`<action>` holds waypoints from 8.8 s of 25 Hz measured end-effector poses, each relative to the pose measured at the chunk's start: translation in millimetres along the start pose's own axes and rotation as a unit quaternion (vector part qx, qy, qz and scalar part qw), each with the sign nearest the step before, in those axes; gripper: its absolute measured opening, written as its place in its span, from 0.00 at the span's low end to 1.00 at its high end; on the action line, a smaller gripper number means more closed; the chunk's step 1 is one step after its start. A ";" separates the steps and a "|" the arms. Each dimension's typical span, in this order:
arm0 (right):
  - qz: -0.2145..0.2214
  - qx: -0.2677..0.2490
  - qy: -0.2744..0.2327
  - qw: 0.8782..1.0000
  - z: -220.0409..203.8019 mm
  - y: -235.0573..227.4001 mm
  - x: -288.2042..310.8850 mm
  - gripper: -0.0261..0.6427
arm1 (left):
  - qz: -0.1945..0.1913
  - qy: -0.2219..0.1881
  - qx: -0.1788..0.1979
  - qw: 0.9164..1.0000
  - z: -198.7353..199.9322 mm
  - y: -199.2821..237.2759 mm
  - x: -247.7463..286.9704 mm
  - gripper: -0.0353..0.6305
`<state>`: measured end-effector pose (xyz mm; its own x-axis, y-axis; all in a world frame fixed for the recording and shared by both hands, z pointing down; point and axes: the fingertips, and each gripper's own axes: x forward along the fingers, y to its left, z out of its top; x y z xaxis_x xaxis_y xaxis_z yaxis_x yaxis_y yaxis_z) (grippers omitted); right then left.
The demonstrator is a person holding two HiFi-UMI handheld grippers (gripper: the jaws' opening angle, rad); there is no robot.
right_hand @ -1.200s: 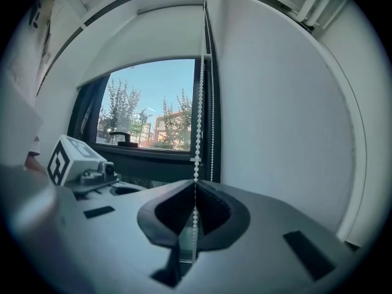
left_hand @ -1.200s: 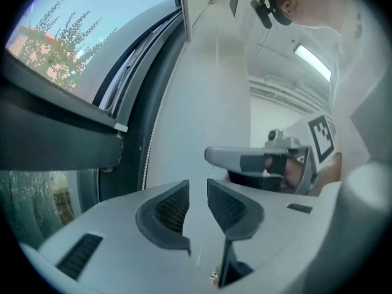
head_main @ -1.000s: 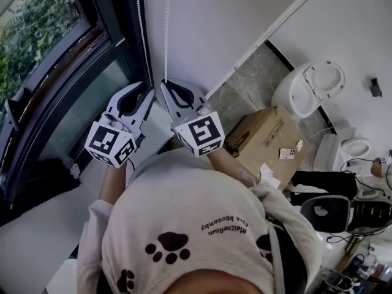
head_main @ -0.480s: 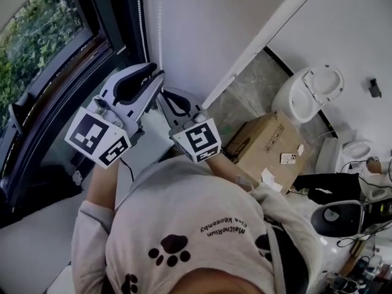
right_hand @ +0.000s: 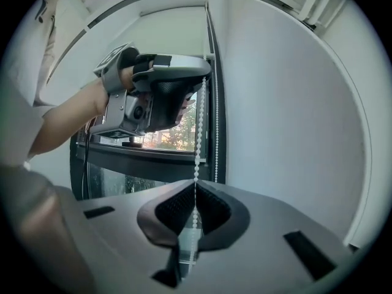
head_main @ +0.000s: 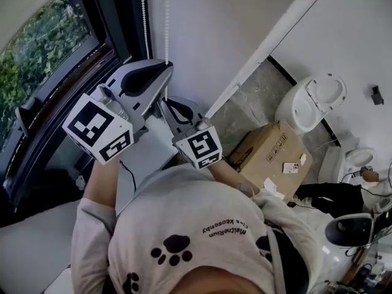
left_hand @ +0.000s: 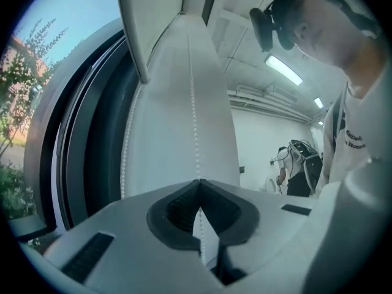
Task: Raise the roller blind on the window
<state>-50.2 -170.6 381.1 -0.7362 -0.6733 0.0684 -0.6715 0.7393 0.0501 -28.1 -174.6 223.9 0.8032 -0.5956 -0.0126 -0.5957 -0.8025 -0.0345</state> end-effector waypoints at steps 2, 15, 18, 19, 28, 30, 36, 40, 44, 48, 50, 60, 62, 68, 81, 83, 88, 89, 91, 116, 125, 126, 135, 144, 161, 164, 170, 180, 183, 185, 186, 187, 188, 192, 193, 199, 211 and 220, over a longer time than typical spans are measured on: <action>-0.002 0.000 0.004 1.000 -3.0 -2.3 0.3 0.06 | 0.005 -0.011 -0.013 1.000 -1.5 2.9 0.0 0.07; 0.014 0.008 0.053 0.998 -58.1 -0.1 11.0 0.06 | 0.025 0.016 -0.045 0.999 -58.4 8.9 -0.6 0.06; 0.019 0.014 0.070 0.997 -73.6 1.5 11.8 0.06 | 0.031 0.028 -0.045 0.998 -74.1 6.7 -0.6 0.06; 0.021 0.017 0.076 0.997 -78.4 2.0 11.9 0.06 | 0.033 0.028 -0.049 0.998 -78.9 6.6 -0.9 0.06; 0.032 0.031 0.131 0.990 -118.8 4.2 11.4 0.06 | 0.046 0.037 -0.077 0.995 -119.8 6.3 -2.6 0.06; 0.034 0.037 0.148 0.988 -131.6 4.8 9.4 0.06 | 0.046 0.046 -0.086 0.994 -132.5 3.8 -1.7 0.06; 0.044 0.033 0.199 0.978 -169.4 9.1 4.9 0.06 | 0.046 0.075 -0.112 0.990 -170.7 -0.8 -1.4 0.06; 0.055 0.014 0.208 0.976 -172.9 13.7 4.8 0.06 | 0.046 0.076 -0.117 0.989 -177.3 -1.2 -1.2 0.06; 0.051 -0.008 0.185 0.981 -154.1 11.4 5.9 0.11 | 0.046 0.075 -0.116 0.989 -177.8 0.8 -1.8 0.06; 0.040 -0.002 0.153 0.987 -112.5 3.8 0.5 0.19 | 0.047 0.070 -0.115 0.990 -176.9 0.9 -2.4 0.06; 0.032 0.001 0.136 0.990 -89.0 -0.6 -6.5 0.19 | 0.046 0.069 -0.114 0.990 -176.8 0.4 -2.3 0.06; 0.000 0.011 0.026 1.000 29.4 -13.3 -35.3 0.19 | 0.050 0.059 -0.113 0.991 -177.6 3.3 -5.6 0.06; 0.003 0.015 0.000 1.000 61.1 -13.4 -35.1 0.18 | 0.051 0.058 -0.112 0.991 -177.2 2.8 -6.3 0.06; 0.013 0.006 -0.035 0.999 118.4 -11.2 -21.6 0.18 | 0.048 0.055 -0.106 0.992 -175.2 -4.1 -7.3 0.06; 0.007 0.007 -0.043 0.999 155.0 -5.6 -0.5 0.06 | 0.045 0.048 -0.098 0.993 -176.2 -5.3 -16.6 0.06; -0.002 0.013 -0.041 0.999 147.3 -7.1 -1.0 0.06 | 0.044 0.057 -0.086 0.994 -183.0 -6.3 -16.7 0.06; -0.023 0.010 -0.024 0.999 110.1 -4.1 -0.9 0.06 | 0.054 0.074 -0.086 0.992 -220.4 -7.7 -20.0 0.06; -0.029 0.010 -0.024 0.999 103.3 -4.0 -1.3 0.06 | 0.058 0.074 -0.082 0.992 -227.1 -7.6 -20.6 0.06; -0.040 0.011 -0.022 0.999 90.6 -4.0 -1.9 0.06 | 0.062 0.077 -0.070 0.993 -239.4 -9.6 -20.6 0.06; -0.066 0.022 -0.005 0.998 39.8 -6.1 12.8 0.06 | 0.017 0.065 -0.079 0.995 -186.8 -10.7 -53.7 0.07; -0.056 0.018 0.007 0.998 38.5 -6.9 13.4 0.06 | 0.025 0.024 -0.058 0.998 -92.7 9.7 -53.8 0.07; -0.054 0.017 0.008 0.998 38.7 -7.6 13.0 0.06 | 0.020 0.021 -0.055 0.998 -83.3 10.1 -50.3 0.07; -0.036 0.011 0.010 0.999 37.2 -4.3 11.4 0.06 | -0.010 -0.022 -0.039 0.999 -10.9 14.2 -23.4 0.21; -0.017 -0.001 0.011 1.000 38.6 7.9 13.5 0.06 | -0.023 -0.038 0.010 0.999 50.1 17.1 -12.4 0.20; -0.008 -0.002 0.045 0.999 -8.6 5.3 14.7 0.06 | -0.001 -0.015 -0.014 1.000 12.8 24.0 -10.9 0.07; -0.006 -0.004 0.054 0.998 -26.5 5.7 15.2 0.06 | 0.004 -0.011 -0.031 0.999 -5.8 22.7 -12.8 0.07; 0.000 -0.009 0.090 0.996 -71.3 11.4 17.0 0.06 | 0.019 0.014 -0.041 0.999 -51.0 20.2 -9.9 0.07; 0.008 -0.006 0.162 0.987 -145.0 12.6 16.6 0.06 | 0.021 0.051 -0.091 0.994 -125.4 19.5 -6.6 0.07; 0.011 -0.001 0.181 0.983 -161.4 13.0 13.8 0.06 | 0.022 0.060 -0.100 0.993 -141.9 17.5 -5.2 0.07; 0.013 0.000 0.188 0.982 -169.9 14.3 13.7 0.06 | 0.023 0.063 -0.107 0.992 -150.5 17.3 -5.4 0.07; 0.014 0.001 0.192 0.981 -173.8 15.0 13.7 0.06 | 0.022 0.065 -0.110 0.992 -154.5 16.7 -5.5 0.07; 0.014 0.003 0.196 0.981 -177.6 15.4 13.4 0.06 | 0.022 0.067 -0.113 0.991 -158.3 15.6 -5.7 0.07; 0.014 0.005 0.199 0.980 -180.9 15.7 12.6 0.06 | 0.021 0.070 -0.115 0.991 -161.8 13.9 -5.7 0.07; 0.009 0.006 0.203 0.979 -186.0 15.2 8.1 0.06 | 0.019 0.074 -0.116 0.990 -166.9 10.7 -5.7 0.07; 0.009 0.005 0.203 0.979 -186.0 15.5 7.5 0.06 | 0.020 0.073 -0.116 0.990 -166.8 11.1 -5.7 0.07; 0.015 0.007 0.184 0.983 -163.2 15.2 -0.7 0.06 | 0.026 0.068 -0.111 0.991 -166.9 12.8 -8.6 0.07; -0.025 0.018 0.024 0.999 29.0 -11.4 -26.0 0.18 | 0.029 0.054 -0.109 0.992 -166.2 13.7 -10.0 0.07; -0.002 0.002 -0.039 0.999 134.3 -10.9 -18.3 0.18 | 0.031 0.051 -0.109 0.992 -166.4 13.7 -12.1 0.07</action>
<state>-40.8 -167.5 245.5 -0.7378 -0.6749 -0.0099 -0.6745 0.7368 0.0467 -47.7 -184.2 389.8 0.7665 -0.6355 0.0933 -0.6407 -0.7462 0.1808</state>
